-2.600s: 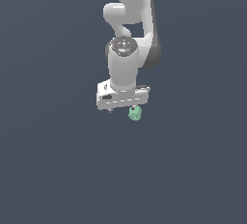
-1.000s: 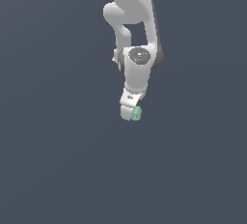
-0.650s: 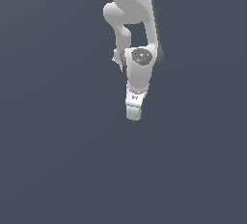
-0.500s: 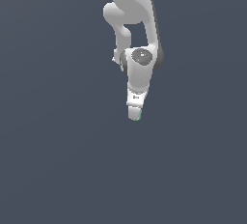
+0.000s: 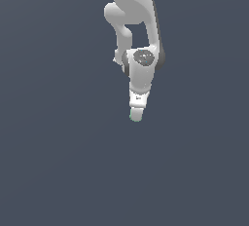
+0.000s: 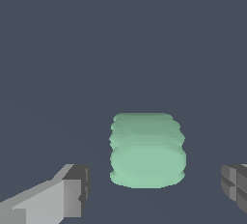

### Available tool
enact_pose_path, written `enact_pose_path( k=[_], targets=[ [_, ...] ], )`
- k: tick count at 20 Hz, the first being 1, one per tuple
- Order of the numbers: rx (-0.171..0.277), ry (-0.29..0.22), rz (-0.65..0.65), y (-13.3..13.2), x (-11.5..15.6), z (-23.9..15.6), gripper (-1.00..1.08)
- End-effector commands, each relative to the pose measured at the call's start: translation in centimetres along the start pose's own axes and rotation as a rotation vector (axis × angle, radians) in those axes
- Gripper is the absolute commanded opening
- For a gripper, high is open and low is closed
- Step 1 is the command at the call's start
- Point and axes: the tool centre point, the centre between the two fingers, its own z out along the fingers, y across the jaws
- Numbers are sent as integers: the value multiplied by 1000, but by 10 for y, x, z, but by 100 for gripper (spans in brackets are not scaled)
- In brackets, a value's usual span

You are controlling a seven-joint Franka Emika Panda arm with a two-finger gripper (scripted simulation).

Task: Pick up the object and move it to a goal position.

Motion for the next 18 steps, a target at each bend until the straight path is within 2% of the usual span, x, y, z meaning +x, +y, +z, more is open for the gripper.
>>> enact_pose_path(
  k=[1,11,16,17,18],
  targets=[
    [0,0,-1,0,0,3,100],
    [0,0,-5,-1,0,43,100],
    [0,0,-5,-1,0,50,100],
    [0,0,-5,-1,0,50,-100],
    [0,0,-5,-1,0,50,-100]
  ],
)
